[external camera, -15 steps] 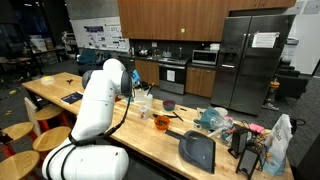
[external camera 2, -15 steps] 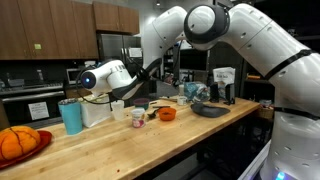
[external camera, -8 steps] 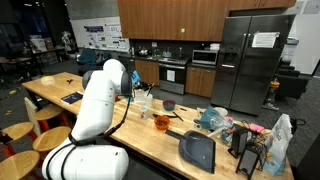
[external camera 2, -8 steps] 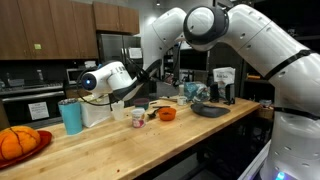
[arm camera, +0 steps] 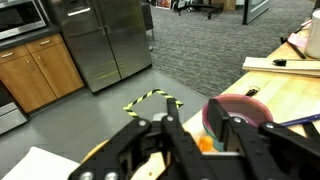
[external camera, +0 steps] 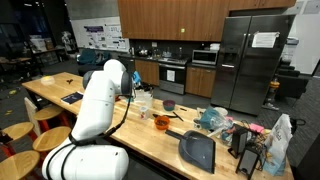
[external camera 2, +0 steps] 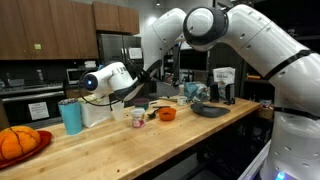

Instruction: Put the orange and black pen in the stacked white cups.

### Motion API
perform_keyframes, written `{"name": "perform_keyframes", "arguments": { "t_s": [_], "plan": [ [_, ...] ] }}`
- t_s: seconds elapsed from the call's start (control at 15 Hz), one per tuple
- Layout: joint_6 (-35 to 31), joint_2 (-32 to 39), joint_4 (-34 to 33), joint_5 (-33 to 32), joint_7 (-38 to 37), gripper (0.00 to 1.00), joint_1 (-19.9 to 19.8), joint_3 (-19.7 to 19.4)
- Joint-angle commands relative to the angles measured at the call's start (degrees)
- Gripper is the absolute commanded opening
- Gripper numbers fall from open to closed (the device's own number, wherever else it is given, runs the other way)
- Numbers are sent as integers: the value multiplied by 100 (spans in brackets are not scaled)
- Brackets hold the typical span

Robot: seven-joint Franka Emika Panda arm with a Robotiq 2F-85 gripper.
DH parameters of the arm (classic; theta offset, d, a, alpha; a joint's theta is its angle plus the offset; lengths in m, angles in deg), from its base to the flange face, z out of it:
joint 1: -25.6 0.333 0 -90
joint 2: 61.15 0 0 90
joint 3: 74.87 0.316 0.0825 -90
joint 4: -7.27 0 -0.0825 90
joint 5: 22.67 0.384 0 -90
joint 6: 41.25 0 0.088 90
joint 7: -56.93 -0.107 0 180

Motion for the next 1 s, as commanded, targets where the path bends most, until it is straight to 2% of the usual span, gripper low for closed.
{"name": "perform_keyframes", "arguments": {
  "t_s": [0.0,0.27,0.33,0.53,0.8,0.93],
  "plan": [
    [34,-66,24,-36,98,68,28,-92],
    [86,-142,46,-30,91,96,57,-84],
    [111,-208,72,-30,90,99,82,-71],
    [128,-565,209,165,178,100,98,69],
    [238,-1183,355,-106,413,100,211,19],
    [440,-1358,260,113,415,100,137,60]
  ]
}}
